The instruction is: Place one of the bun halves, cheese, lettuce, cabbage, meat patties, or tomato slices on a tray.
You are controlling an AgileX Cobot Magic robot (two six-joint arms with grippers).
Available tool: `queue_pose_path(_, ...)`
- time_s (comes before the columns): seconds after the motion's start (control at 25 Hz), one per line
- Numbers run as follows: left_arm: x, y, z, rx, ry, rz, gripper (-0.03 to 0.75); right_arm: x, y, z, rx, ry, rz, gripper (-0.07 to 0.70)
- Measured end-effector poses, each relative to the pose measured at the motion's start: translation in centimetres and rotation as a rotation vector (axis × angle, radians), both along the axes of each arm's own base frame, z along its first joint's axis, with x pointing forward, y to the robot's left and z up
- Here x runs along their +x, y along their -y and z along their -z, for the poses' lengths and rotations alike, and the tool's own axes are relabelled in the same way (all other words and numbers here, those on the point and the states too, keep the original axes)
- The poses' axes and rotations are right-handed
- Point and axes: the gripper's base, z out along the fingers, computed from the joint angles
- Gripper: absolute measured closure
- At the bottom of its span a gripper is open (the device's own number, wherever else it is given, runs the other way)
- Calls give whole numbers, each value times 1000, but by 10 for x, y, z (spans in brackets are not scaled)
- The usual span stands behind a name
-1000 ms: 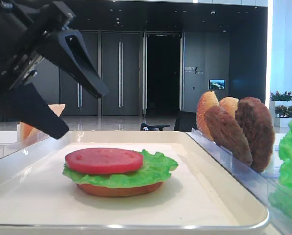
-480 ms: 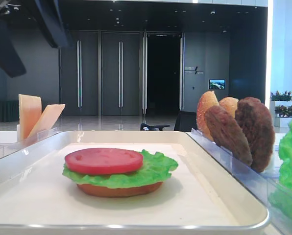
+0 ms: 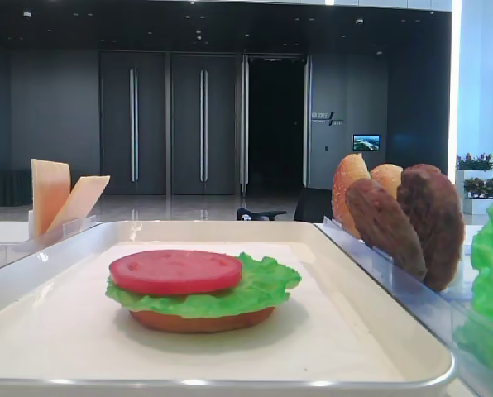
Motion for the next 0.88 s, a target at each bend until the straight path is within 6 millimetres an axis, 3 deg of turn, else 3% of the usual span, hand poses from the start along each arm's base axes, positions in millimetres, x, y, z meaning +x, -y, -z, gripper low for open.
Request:
queue_pose_path(0.2, -2, -27, -2, 91, -21, -64, 69, 0, 0, 0, 0, 0, 0, 146)
queue_pose_path(0.44, -15, -32, -9, 127, -1, -86, 69, 0, 0, 0, 0, 0, 0, 146)
queue_pose_path(0.64, -56, -30, -11, 126, 14, -104, 69, 0, 0, 0, 0, 0, 0, 146)
queue_pose_path(0.88, -119, -28, -1, 115, 37, -138, 69, 0, 0, 0, 0, 0, 0, 146)
